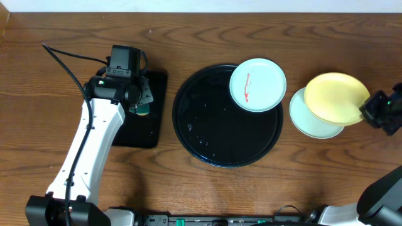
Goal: Clean dirty plates on tray and stack at the side
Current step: 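Move the right gripper to the pale green plate on the round tray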
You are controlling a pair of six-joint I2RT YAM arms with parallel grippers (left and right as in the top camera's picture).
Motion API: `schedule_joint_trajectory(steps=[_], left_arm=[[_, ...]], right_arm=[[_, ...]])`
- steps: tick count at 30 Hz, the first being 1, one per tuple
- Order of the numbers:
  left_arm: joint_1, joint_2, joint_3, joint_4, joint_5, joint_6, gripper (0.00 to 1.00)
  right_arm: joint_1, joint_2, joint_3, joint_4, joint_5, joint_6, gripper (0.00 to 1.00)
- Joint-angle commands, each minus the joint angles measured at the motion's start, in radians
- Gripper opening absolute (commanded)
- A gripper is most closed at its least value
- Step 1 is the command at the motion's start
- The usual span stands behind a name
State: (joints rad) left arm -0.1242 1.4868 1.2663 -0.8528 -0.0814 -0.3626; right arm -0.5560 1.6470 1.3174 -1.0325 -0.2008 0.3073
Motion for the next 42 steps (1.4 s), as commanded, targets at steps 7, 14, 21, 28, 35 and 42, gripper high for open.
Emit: schedule_joint_trajectory(steps=[7, 14, 21, 28, 35, 42], left_arm=[[0.004, 0.008, 0.014, 0.000, -0.006, 0.002, 0.08], [0.004, 0.008, 0.014, 0.001, -0.006, 0.002, 0.08], [0.004, 0.008, 0.014, 0.000, -0.006, 0.001, 0.08], [0.004, 0.008, 0.014, 0.001, -0.006, 0.002, 0.08], [0.004, 0.008, 0.014, 0.001, -0.006, 0.002, 0.08], [0.004, 0.008, 0.014, 0.001, -0.006, 0.002, 0.08]], right_arm=[[-0.005, -0.019, -0.298, 0.275, -0.006, 0.010, 0.01], [-0.005, -0.019, -0.446, 0.477, -0.006, 0.010, 0.06], [0.009, -0.020, -0.406, 0.546, -0.134, -0.092, 0.32], [0.074, -0.020, -0.193, 0.400, -0.171, -0.084, 0.47], [0.267, -0.016, -0.135, 0.408, -0.163, -0.084, 0.52], [0.475, 0.052, -0.135, 0.519, -0.058, -0.108, 0.54]])
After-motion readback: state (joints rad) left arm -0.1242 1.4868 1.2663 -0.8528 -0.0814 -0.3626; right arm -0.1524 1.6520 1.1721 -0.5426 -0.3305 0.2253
